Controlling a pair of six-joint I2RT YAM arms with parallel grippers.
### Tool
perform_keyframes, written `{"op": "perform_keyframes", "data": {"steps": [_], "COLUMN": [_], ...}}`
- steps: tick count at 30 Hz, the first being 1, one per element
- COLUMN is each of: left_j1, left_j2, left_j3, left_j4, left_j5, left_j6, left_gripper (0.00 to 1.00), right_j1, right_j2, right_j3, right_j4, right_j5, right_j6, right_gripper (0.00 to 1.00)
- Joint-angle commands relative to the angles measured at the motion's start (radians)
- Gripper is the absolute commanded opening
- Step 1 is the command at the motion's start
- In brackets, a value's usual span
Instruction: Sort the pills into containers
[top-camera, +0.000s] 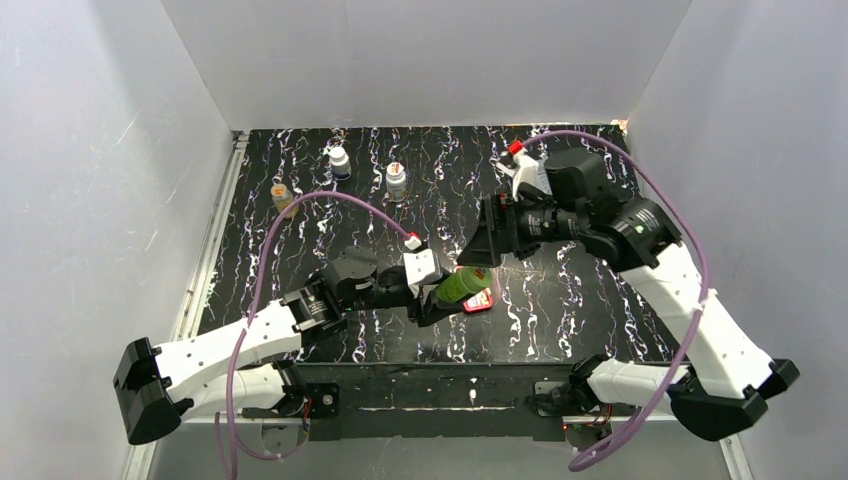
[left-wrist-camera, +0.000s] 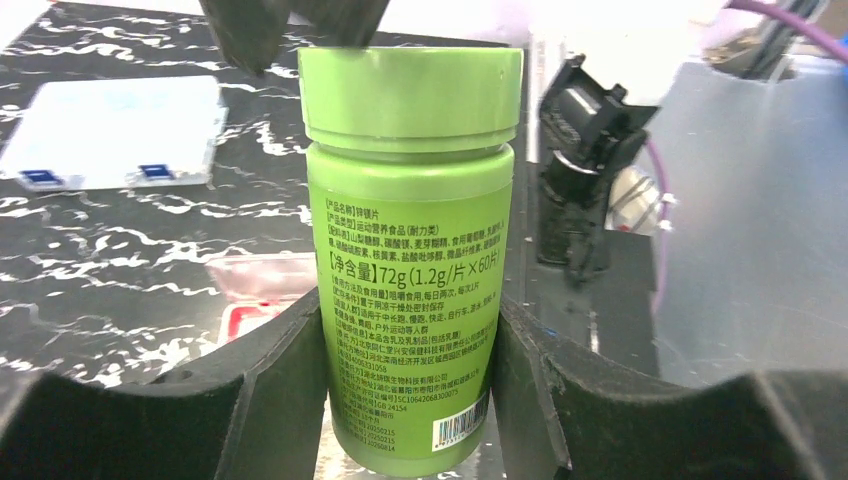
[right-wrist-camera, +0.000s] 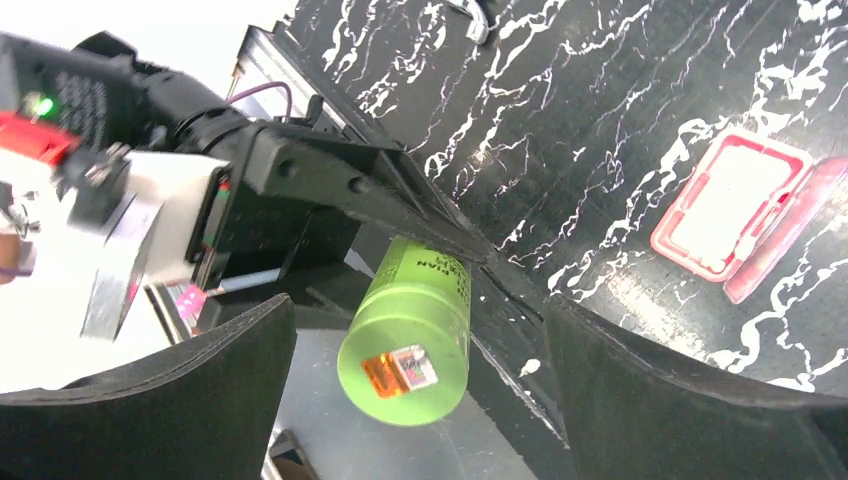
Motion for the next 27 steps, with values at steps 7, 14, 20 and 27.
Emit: {"op": "perform_keyframes", "data": {"steps": [7,14,20,27], "left_j1": [0.060,0.107,0.118,0.127], "left_j2": [-0.018,0.005,0.040,0.053], "left_j3": [0.032,0.037,0.052,0.053], "left_j4": [0.044,0.148,0.171,0.206], "left_j5": [0.359,0.499,0.552,0.569], "left_j6": [-0.200,-0.329,-0.379,-0.417], "left_gripper": [0.00,0.00,0.00,0.00], "right_j1": [-0.003,0.012,0.036,0.055], "right_j2": [-0.126,-0.128,-0.114,-0.103], "right_j3": [-0.034,-0.040,-0.022,-0.012], "right_j4": [0.061,0.026,0.009,-0.014], "right_j5": [-0.215,-0.306,-0.301,-0.274], "right_j6": [-0.217,-0.268,-0.281,-0.293], "right_gripper": [0.98,0.93,0.86,0.74]}}
